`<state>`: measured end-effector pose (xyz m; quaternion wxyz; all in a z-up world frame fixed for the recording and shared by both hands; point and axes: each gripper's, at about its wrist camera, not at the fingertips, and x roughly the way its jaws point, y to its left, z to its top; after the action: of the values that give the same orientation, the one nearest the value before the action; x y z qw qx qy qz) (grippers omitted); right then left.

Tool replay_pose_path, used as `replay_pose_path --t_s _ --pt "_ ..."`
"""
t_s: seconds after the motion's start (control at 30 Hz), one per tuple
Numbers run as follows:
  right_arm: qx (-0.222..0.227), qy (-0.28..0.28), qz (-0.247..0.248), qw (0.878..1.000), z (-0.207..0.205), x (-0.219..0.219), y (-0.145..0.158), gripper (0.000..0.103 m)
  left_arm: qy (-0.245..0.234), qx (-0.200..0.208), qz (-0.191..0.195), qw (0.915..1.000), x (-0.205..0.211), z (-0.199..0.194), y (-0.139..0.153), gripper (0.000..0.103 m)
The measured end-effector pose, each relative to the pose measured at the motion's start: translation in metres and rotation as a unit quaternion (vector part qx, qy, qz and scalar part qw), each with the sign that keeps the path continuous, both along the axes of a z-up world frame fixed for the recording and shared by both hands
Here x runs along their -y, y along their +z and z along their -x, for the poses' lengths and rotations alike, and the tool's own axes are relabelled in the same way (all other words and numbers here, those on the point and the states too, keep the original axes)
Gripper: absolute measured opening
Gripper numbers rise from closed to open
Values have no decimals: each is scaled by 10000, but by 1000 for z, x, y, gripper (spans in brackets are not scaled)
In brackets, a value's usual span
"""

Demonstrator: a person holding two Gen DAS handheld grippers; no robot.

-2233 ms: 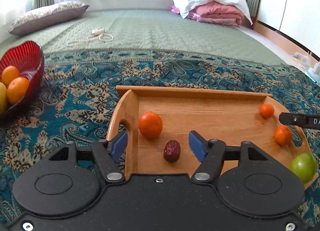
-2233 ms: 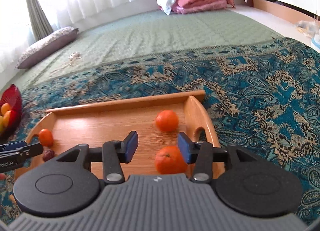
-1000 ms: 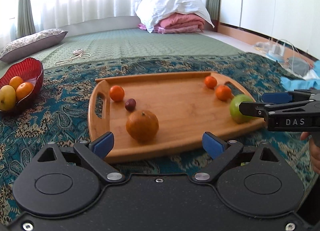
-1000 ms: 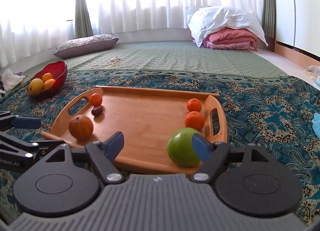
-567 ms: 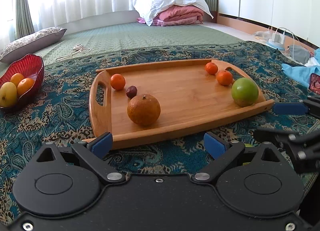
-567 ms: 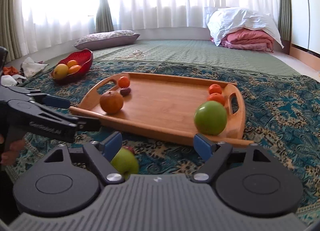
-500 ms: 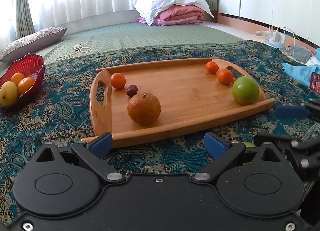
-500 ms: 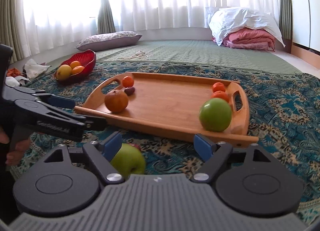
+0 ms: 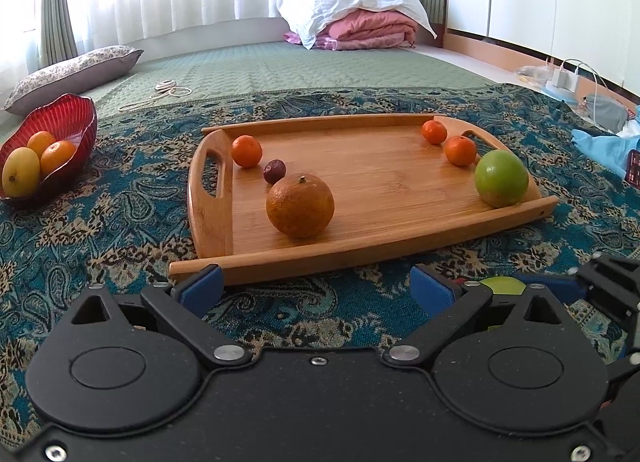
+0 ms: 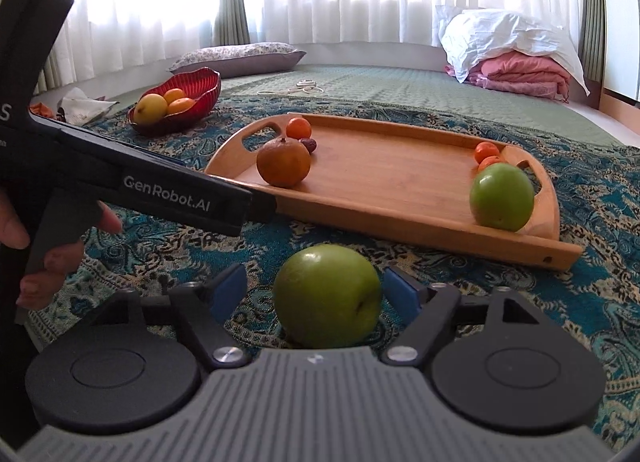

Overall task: Organize fruits
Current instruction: 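Grasp the green apple with the right tool while the left tool grasps the red date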

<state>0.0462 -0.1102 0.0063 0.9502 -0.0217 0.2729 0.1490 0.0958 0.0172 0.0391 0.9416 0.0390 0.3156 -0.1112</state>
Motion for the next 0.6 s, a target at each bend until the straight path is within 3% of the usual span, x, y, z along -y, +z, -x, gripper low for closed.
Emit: replay_pose_path --t_s 0.13,0.33,0.6 --pt "28 -128 123 9998 1 -1 -4 62 -8 -60 106 9999 -2 0 -3 100" --pt "70 -211 -144 9996 4 12 -2 61 -30 -81 166 9998 0 0 -7 100" --pt "305 -960 -133 9948 10 40 3 61 -110 -99 262 9995 10 4 -16 100"
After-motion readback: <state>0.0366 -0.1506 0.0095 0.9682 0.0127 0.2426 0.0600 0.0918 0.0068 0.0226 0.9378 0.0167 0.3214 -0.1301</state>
